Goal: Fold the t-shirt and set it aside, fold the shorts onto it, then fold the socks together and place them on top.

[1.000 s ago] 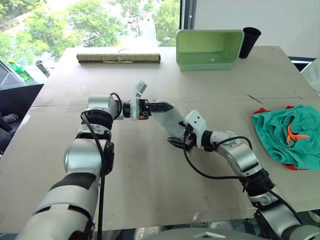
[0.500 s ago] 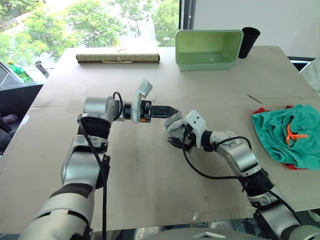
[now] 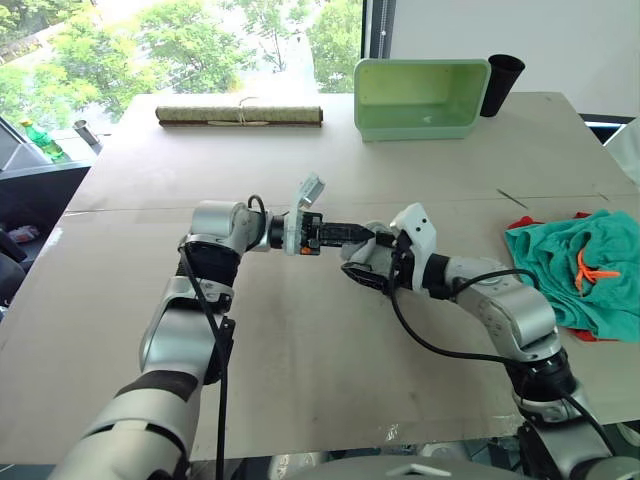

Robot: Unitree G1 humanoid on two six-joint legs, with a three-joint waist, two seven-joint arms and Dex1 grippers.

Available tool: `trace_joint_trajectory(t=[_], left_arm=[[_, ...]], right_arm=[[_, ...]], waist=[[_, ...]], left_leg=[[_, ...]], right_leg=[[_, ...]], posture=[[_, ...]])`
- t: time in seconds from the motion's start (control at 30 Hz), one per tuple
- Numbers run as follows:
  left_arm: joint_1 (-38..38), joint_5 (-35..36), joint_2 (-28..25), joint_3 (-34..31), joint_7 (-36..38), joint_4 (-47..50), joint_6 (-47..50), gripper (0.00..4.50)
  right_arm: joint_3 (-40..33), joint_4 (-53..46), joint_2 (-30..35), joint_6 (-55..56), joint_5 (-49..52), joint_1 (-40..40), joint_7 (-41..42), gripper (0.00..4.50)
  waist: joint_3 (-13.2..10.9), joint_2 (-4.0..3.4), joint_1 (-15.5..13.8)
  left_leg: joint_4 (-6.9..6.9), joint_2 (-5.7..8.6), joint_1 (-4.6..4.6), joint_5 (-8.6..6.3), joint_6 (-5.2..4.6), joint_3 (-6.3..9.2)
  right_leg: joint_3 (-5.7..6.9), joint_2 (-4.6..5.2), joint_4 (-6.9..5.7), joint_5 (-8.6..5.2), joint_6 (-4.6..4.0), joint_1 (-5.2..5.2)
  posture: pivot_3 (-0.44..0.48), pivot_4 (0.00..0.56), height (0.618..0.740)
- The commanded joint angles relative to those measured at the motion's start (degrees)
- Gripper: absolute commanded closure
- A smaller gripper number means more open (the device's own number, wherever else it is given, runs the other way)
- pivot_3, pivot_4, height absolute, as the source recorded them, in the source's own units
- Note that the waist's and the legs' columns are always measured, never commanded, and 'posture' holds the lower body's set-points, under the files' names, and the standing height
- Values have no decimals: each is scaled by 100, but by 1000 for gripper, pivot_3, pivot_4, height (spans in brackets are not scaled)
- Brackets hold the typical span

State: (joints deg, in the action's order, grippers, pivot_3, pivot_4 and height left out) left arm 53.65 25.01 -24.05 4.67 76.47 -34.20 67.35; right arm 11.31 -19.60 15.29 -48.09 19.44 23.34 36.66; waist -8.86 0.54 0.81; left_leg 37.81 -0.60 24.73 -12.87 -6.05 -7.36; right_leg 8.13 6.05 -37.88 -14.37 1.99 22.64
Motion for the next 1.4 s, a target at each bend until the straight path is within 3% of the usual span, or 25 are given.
trace_joint_trajectory(t=[0.03, 0.37, 0.53, 0.7, 1.03, 1.17, 1.4], left_arm=[[71, 166, 34, -45, -35, 88, -72, 18], [86, 284, 361, -60, -186, 36, -148, 18], [227, 319, 465, -130, -254, -118, -262, 18], [207, 346, 544, -46, -248, -114, -287, 18], [222, 301, 870, 10, -337, -259, -403, 18], [167, 340, 983, 50, -333, -218, -352, 18], [99, 345, 1124, 56, -381, -195, -317, 18]], right_arm=[[-140, -484, 140, -145, 285, -39, 30, 0], [-448, -565, 392, -633, 699, -510, -202, 0], [-219, -465, 712, -649, 670, -768, -56, 0], [-498, -774, 903, -772, 1120, -920, 133, 0], [-2313, -1824, 1088, -1231, 2635, -1394, -342, 0], [-2606, -1549, 766, -1320, 2598, -1382, -1161, 0], [-2162, -999, -108, -1250, 2500, -1061, -1987, 0]], waist=[[0, 0, 2], [-1, 1, -7], [-1, 2, -18], [-1, 2, -29], [-2, 3, -54], [-2, 3, -54], [-6, -8, -23]], left_leg=[[0, 0, 0, 0, 0, 0], [-1, 1, 1, 0, -1, 0], [-6, 1, 2, 0, -2, 0], [-6, 1, 2, 0, -2, 1], [-9, 1, 4, -4, 2, 7], [-13, 0, 3, -7, 7, 7], [-19, 1, 2, -1, -2, 3]], right_leg=[[0, 0, 0, 0, 0, 0], [1, 5, 2, 0, 0, 0], [2, 5, 4, 0, -1, 1], [2, 6, 5, 0, 0, 0], [5, 11, 13, 0, 0, -1], [6, 12, 15, 1, -1, 0], [6, 12, 13, 0, -1, 2]], posture=[[0, 150, 740], [0, 150, 740], [0, 150, 740], [0, 150, 740], [0, 150, 740], [0, 150, 740], [0, 150, 740]])
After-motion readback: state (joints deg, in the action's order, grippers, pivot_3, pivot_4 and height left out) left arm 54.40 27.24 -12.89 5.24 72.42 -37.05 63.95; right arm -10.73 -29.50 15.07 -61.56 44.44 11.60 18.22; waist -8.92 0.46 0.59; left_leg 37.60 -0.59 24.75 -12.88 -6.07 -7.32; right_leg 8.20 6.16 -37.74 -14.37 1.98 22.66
